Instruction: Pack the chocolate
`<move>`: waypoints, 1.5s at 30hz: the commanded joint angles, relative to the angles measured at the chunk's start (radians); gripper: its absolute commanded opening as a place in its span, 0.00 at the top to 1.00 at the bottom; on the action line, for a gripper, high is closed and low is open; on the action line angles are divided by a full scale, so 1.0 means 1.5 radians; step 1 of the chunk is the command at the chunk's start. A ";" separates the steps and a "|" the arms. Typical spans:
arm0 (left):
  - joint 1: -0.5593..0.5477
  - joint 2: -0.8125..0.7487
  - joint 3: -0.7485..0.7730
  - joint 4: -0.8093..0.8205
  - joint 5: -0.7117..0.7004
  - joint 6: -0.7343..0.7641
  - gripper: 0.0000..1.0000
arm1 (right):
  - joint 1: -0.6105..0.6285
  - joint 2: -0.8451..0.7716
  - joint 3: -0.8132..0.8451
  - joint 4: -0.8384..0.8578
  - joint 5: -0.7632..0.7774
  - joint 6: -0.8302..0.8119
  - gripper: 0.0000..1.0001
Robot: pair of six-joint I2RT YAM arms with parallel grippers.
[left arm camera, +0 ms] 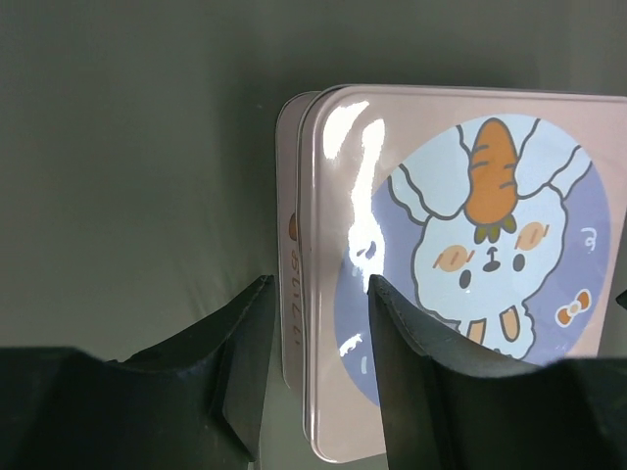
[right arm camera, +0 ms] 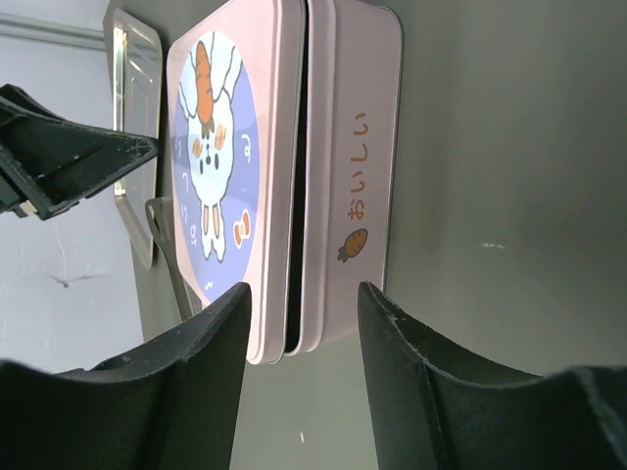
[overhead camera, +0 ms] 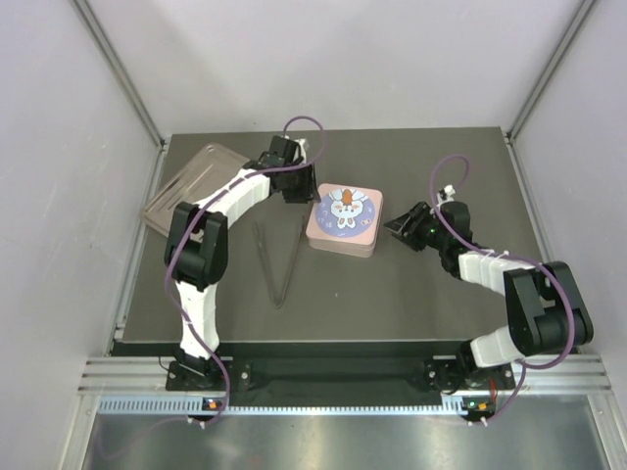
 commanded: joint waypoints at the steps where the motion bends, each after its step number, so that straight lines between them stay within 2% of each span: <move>1: -0.001 0.006 0.028 0.005 0.004 0.018 0.52 | -0.004 -0.024 0.031 0.004 0.009 -0.020 0.52; 16: -0.008 0.009 -0.024 0.068 0.089 -0.026 0.55 | -0.003 -0.020 0.037 0.004 0.008 -0.027 0.52; 24: -0.010 0.001 -0.025 0.075 0.094 -0.028 0.55 | -0.001 -0.023 0.043 -0.002 0.006 -0.041 0.51; 30: -0.011 -0.003 -0.027 0.072 0.095 -0.033 0.56 | 0.017 0.023 0.095 -0.022 -0.014 -0.065 0.50; 39: -0.014 0.003 -0.027 0.066 0.090 -0.032 0.57 | 0.045 0.056 0.127 -0.109 0.062 -0.101 0.45; 45: -0.015 0.006 -0.031 0.064 0.085 -0.031 0.58 | 0.053 0.087 0.103 -0.089 0.066 -0.111 0.46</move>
